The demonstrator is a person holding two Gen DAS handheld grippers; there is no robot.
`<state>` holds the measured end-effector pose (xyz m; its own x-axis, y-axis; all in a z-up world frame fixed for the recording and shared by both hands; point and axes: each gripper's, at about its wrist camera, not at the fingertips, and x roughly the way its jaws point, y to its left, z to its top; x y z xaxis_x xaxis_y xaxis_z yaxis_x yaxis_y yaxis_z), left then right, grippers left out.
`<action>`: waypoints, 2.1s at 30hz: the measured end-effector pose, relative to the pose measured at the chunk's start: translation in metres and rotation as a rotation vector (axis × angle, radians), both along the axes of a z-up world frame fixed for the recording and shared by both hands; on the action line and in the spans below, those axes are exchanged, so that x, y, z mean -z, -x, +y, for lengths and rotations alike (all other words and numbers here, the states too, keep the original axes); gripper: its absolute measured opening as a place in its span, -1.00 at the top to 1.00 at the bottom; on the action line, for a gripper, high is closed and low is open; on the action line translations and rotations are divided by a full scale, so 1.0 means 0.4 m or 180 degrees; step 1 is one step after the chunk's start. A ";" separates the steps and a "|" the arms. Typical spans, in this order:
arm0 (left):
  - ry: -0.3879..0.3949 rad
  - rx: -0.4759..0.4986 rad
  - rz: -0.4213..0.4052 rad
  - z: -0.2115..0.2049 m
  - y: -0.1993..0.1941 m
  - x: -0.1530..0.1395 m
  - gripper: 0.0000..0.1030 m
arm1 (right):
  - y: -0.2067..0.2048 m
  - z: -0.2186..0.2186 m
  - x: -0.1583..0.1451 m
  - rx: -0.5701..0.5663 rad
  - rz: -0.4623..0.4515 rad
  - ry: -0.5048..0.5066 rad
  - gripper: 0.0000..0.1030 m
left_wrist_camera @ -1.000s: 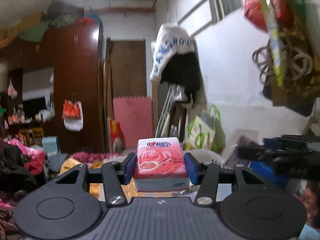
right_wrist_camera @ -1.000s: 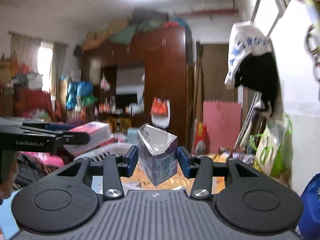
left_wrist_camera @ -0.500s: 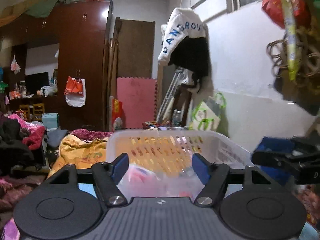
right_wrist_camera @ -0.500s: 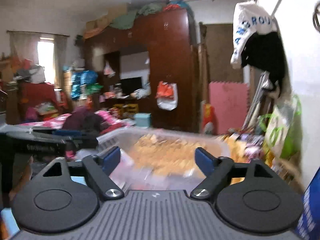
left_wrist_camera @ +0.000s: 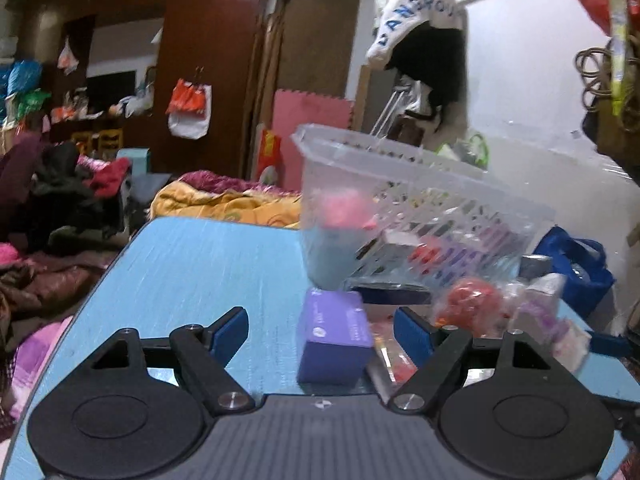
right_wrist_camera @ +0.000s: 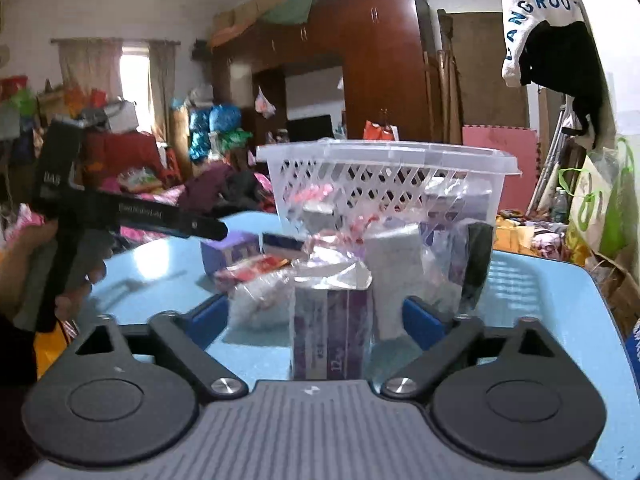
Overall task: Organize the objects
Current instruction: 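Grasp a purple box with the left gripper while the right grasps a purple medicine box, then carry both purple boxes over the white basket and open both grippers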
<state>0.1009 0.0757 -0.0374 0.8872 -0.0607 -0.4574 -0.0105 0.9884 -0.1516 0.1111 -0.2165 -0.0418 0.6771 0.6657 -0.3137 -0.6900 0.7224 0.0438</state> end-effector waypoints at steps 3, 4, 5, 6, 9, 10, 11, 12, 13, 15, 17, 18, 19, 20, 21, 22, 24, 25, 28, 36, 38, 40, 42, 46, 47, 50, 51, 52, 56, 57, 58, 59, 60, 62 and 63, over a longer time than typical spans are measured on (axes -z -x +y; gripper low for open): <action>-0.0078 0.0073 0.0094 -0.005 -0.010 0.015 -0.61 | -0.004 0.007 0.008 0.0034 0.0003 0.0031 -0.54; -0.0113 0.0093 0.0115 -0.014 -0.010 0.019 -0.61 | -0.004 0.006 0.010 0.0094 -0.0029 0.0027 -0.52; -0.0144 0.0107 0.0144 -0.018 -0.015 0.022 -0.61 | -0.006 0.002 0.014 0.0154 -0.0027 -0.0005 -0.50; -0.0172 0.0104 0.0161 -0.024 -0.014 0.025 -0.61 | -0.006 -0.003 0.019 0.0149 0.0034 -0.0059 -0.46; -0.0183 -0.0027 0.0192 -0.021 -0.021 0.027 -0.61 | -0.009 -0.010 0.019 0.0130 0.0060 -0.0102 -0.31; -0.0165 -0.0092 0.0202 -0.016 -0.022 0.027 -0.58 | -0.006 -0.007 0.020 0.0128 0.0063 -0.0081 -0.18; -0.0145 -0.0144 0.0201 -0.012 -0.022 0.026 -0.56 | -0.004 -0.005 0.023 0.0127 0.0069 -0.0074 -0.09; -0.0127 -0.0178 0.0198 -0.009 -0.023 0.026 -0.51 | 0.004 -0.004 0.029 0.0128 0.0067 -0.0063 -0.05; -0.0108 -0.0167 0.0194 -0.009 -0.024 0.026 -0.34 | 0.009 -0.003 0.032 0.0126 0.0063 -0.0051 -0.01; -0.0149 -0.0060 0.0213 -0.021 -0.030 0.028 -0.04 | 0.014 -0.003 0.034 0.0136 0.0057 -0.0053 -0.01; -0.0251 -0.0004 0.0220 -0.036 -0.032 0.029 0.14 | 0.018 -0.002 0.036 0.0142 0.0058 -0.0050 0.00; -0.0289 -0.0036 0.0210 -0.039 -0.031 0.029 0.14 | 0.020 -0.002 0.037 0.0145 0.0046 -0.0043 0.00; -0.0290 -0.0053 0.0195 -0.039 -0.028 0.028 0.15 | 0.021 -0.003 0.037 0.0149 0.0040 -0.0043 0.00; -0.0262 -0.0061 0.0160 -0.036 -0.026 0.026 0.15 | 0.021 -0.004 0.037 0.0146 0.0039 -0.0050 0.00; -0.0229 -0.0065 0.0095 -0.031 -0.018 0.024 0.15 | 0.022 -0.005 0.038 0.0145 0.0034 -0.0059 0.00; -0.0219 -0.0054 0.0029 -0.031 -0.010 0.022 0.15 | 0.024 -0.007 0.038 0.0149 0.0023 -0.0077 0.00; -0.0238 -0.0028 -0.0120 -0.034 0.007 0.019 0.15 | 0.024 -0.012 0.036 0.0121 0.0020 -0.0143 0.00; -0.0249 -0.0007 -0.0190 -0.037 0.015 0.018 0.15 | 0.025 -0.014 0.035 0.0089 0.0023 -0.0177 0.00; -0.0252 0.0016 -0.0350 -0.039 0.031 0.013 0.15 | 0.029 -0.024 0.021 0.0089 -0.0030 -0.0262 0.00; 0.0415 0.0195 -0.0382 0.002 0.040 -0.014 0.15 | 0.045 -0.050 -0.056 0.0157 -0.0273 -0.0328 0.00; 0.0587 0.0345 -0.0452 0.003 0.037 -0.049 0.15 | 0.037 -0.047 -0.100 0.0272 -0.0414 -0.0308 0.00; 0.0542 0.0307 -0.0603 -0.011 0.032 -0.108 0.15 | 0.017 -0.030 -0.151 0.0402 -0.0567 -0.0274 0.00; 0.0514 0.0380 -0.0670 -0.027 0.000 -0.171 0.15 | -0.023 -0.004 -0.207 0.0465 -0.0646 -0.0213 0.00; 0.0304 0.0118 -0.0600 -0.082 -0.157 -0.259 0.14 | -0.145 0.073 -0.281 0.0544 -0.0616 -0.0014 0.00; 0.0372 0.0121 -0.0445 -0.087 -0.209 -0.264 0.14 | -0.182 0.090 -0.288 0.0611 -0.0593 0.0031 0.00; 0.0541 0.0187 -0.0181 -0.099 -0.327 -0.254 0.13 | -0.281 0.127 -0.276 0.0701 -0.0396 0.0169 0.00; 0.0529 0.0189 -0.0118 -0.108 -0.348 -0.247 0.11 | -0.303 0.131 -0.266 0.0658 -0.0302 0.0206 -0.01; 0.0489 0.0230 -0.0067 -0.118 -0.359 -0.240 0.00 | -0.317 0.135 -0.254 0.0611 -0.0232 0.0227 -0.04; 0.0265 0.0280 -0.0160 -0.143 -0.323 -0.235 -0.29 | -0.288 0.125 -0.239 0.0639 -0.0339 0.0245 -0.76; 0.0218 0.0231 -0.0246 -0.144 -0.298 -0.239 -0.31 | -0.266 0.109 -0.242 0.0631 -0.0383 0.0193 -0.82; 0.0195 0.0209 -0.0316 -0.143 -0.275 -0.245 -0.34 | -0.247 0.091 -0.245 0.0608 -0.0400 0.0141 -0.89; 0.0196 0.0228 -0.0384 -0.138 -0.243 -0.248 -0.36 | -0.221 0.070 -0.250 0.0579 -0.0413 0.0067 -0.93; 0.0198 0.0261 -0.0409 -0.132 -0.212 -0.249 -0.42 | -0.187 0.043 -0.249 0.0530 -0.0439 -0.0012 -0.97; 0.0183 0.0257 -0.0393 -0.113 -0.136 -0.227 -0.53 | -0.139 -0.010 -0.231 0.0466 -0.0531 -0.0114 -1.00; 0.0134 0.0265 -0.0385 -0.108 -0.099 -0.206 -0.60 | -0.123 -0.030 -0.209 0.0490 -0.0541 -0.0126 -1.00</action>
<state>0.1406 0.0323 0.0450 0.9268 -0.1533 -0.3429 0.0921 0.9778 -0.1882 0.1603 -0.2283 0.0420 0.8125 0.5599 -0.1622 -0.5716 0.8199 -0.0331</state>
